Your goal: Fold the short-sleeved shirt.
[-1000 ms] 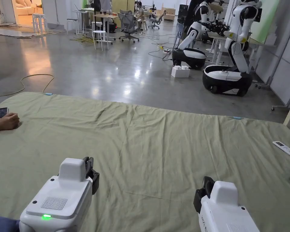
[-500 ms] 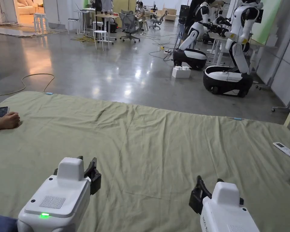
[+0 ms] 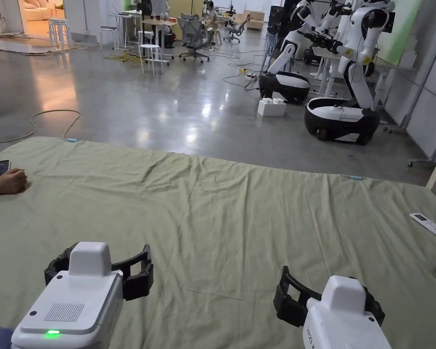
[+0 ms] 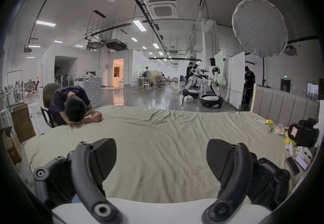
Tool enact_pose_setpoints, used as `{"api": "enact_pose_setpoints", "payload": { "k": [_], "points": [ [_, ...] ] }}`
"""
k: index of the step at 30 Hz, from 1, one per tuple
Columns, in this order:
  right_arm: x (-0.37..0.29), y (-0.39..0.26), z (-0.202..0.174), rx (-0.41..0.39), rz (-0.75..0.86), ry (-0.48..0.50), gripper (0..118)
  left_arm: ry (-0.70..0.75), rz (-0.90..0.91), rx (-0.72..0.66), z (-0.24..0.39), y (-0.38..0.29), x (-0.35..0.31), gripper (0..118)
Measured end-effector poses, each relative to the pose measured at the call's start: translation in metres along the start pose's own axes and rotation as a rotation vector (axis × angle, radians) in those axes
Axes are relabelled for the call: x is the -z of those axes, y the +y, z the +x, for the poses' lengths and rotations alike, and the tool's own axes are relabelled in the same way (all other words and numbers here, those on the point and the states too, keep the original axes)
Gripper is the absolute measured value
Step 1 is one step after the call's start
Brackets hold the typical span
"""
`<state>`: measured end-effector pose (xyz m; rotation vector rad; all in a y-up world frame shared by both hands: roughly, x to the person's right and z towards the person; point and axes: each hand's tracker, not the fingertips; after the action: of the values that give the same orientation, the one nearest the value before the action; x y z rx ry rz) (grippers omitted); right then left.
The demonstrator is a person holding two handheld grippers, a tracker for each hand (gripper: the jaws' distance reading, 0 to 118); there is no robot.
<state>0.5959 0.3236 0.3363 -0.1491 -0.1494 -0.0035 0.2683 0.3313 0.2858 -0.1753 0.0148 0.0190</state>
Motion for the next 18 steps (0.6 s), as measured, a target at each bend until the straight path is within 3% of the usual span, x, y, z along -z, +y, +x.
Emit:
{"api": "enact_pose_setpoints", "payload": {
  "k": [3, 8, 16, 18],
  "points": [
    [0.002, 0.001, 0.001, 0.006, -0.010, 0.008, 118, 0.020, 0.008, 0.008, -0.002, 0.000, 0.001, 107],
    [0.006, 0.003, -0.003, -0.016, -0.022, -0.033, 118, 0.016, 0.000, 0.010, -0.003, 0.003, 0.002, 113],
    [0.009, 0.009, -0.006, -0.008, -0.040, -0.104, 118, 0.000, -0.001, -0.023, 0.000, 0.005, 0.002, 115],
    [0.009, 0.011, -0.003, 0.037, -0.061, -0.095, 118, -0.002, 0.001, -0.015, 0.002, 0.003, 0.003, 115]
  ]
}}
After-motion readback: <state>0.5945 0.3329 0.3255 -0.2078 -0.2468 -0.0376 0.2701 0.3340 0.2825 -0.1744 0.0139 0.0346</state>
